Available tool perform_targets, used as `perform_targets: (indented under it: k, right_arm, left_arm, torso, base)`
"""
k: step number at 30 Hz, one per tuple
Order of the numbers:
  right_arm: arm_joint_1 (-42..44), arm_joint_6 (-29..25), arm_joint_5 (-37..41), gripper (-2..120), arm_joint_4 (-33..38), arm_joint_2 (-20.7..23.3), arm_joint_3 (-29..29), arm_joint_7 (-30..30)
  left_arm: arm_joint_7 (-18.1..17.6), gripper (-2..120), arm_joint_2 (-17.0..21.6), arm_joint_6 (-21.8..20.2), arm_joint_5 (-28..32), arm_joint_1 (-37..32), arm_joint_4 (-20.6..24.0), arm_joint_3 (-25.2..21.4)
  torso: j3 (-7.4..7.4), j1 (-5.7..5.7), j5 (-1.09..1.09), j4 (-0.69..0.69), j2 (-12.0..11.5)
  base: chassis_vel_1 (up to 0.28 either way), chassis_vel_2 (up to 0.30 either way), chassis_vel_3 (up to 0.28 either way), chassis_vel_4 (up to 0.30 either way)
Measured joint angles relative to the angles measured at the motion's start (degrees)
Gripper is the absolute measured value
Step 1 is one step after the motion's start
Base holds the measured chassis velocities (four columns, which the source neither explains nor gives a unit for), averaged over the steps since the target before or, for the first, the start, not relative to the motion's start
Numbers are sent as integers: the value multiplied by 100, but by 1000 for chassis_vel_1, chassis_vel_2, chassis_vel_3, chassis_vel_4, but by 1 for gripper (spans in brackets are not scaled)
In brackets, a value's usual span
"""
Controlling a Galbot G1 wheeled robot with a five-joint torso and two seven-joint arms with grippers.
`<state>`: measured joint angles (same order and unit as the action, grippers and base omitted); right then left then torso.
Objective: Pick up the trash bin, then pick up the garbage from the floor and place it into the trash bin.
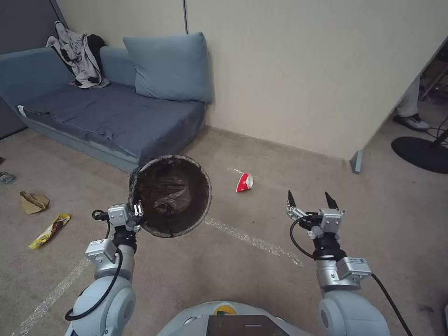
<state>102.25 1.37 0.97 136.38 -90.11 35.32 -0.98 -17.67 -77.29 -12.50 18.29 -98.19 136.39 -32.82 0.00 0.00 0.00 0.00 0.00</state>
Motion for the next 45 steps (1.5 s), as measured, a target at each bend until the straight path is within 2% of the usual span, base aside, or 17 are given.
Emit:
perform_targets:
  k: [45]
  right_arm:
    - [-1,-42,-6,100,-33,14,-31,28]
  left_arm:
    - [16,3,-13,2,-35,-100,144,28]
  torso:
    - [0,0,0,1,0]
  base:
    - [-92,93,93,-96]
